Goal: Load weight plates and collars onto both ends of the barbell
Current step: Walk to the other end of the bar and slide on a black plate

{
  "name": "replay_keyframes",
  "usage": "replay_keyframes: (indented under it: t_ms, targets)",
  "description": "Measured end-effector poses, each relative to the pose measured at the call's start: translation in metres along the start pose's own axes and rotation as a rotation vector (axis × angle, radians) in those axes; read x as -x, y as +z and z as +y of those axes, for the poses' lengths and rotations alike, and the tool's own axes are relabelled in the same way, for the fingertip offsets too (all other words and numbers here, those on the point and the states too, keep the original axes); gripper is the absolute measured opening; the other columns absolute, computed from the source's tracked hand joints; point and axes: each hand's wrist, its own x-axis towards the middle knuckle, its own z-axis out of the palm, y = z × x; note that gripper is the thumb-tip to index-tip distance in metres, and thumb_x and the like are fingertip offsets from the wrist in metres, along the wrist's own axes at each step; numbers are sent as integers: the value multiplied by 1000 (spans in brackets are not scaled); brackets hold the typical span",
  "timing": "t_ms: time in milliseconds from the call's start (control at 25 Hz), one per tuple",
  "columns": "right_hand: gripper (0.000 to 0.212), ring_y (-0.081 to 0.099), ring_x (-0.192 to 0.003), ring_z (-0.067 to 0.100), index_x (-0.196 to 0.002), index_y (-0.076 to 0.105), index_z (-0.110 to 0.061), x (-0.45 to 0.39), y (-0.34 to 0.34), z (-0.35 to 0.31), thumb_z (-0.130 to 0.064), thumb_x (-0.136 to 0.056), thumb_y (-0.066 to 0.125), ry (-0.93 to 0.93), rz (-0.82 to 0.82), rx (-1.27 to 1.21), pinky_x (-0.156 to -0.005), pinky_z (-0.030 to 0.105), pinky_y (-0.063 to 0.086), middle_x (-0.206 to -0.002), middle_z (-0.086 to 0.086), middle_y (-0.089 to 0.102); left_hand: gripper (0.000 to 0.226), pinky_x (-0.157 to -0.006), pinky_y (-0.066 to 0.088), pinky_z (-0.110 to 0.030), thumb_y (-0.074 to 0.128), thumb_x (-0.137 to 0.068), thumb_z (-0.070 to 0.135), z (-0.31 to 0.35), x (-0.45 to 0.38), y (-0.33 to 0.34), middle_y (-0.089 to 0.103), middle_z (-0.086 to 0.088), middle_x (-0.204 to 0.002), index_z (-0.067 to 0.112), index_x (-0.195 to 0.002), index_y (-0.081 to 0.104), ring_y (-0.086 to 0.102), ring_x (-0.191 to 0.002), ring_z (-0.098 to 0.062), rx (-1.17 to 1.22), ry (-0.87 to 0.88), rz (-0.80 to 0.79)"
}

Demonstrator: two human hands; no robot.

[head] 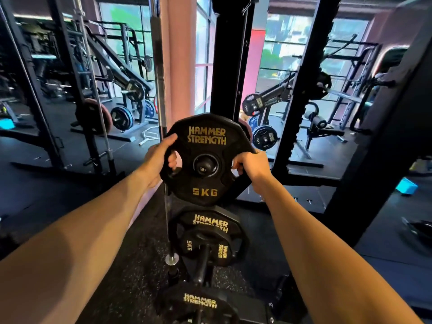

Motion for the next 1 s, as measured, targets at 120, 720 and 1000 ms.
replay_keyframes:
  t_ms: [120,720,1000]
  targets:
    - [16,44,-38,19,-46,57,-10,18,4,-7,4,-52,59,2,69,14,-48,30,39,-45,10,52,71,-44,37,-25,73,-44,89,3,10,4,41,-2,-41,22,-43,50,38,-36,-16,-106,21,120]
    - [12,41,-35,22,-39,51,-11,174,-109,-35,0,-43,51,2,485,90,-40,29,36,-44,14,47,76,-36,33,-24,69,-40,94,32,110,125,42,3,-39,21,-59,54,38,-30,-15,-150,133,-130]
    - [5,41,-35,22,-40,52,-9,298,-260,-75,-4,-41,50,-40,841,164,-41,30,38,-43,17,49,81,-30,30,-20,66,-36,96,58,208,291,41,3,-36,22,-51,41,39,-28,-14,-138,169,-420]
